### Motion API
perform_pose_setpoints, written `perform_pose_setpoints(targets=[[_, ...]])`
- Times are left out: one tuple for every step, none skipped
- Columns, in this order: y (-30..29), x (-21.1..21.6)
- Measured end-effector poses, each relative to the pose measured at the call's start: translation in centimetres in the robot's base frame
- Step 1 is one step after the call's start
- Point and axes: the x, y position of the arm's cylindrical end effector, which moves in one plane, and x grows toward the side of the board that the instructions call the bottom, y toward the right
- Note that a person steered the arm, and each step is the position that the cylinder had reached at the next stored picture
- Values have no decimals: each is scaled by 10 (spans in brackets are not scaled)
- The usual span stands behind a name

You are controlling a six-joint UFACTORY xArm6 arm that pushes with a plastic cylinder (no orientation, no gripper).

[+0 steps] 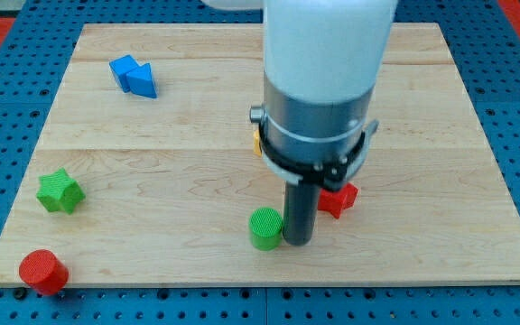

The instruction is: Slide the green circle into the green star

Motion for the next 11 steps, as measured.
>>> perform_pose_setpoints(targets=[[-33, 7], [-61, -12], [-44, -17], [-23, -17], [-24, -33], [-37, -32], [-63, -32], [-54, -47], [-77, -55], [-129, -57], [-172, -64]])
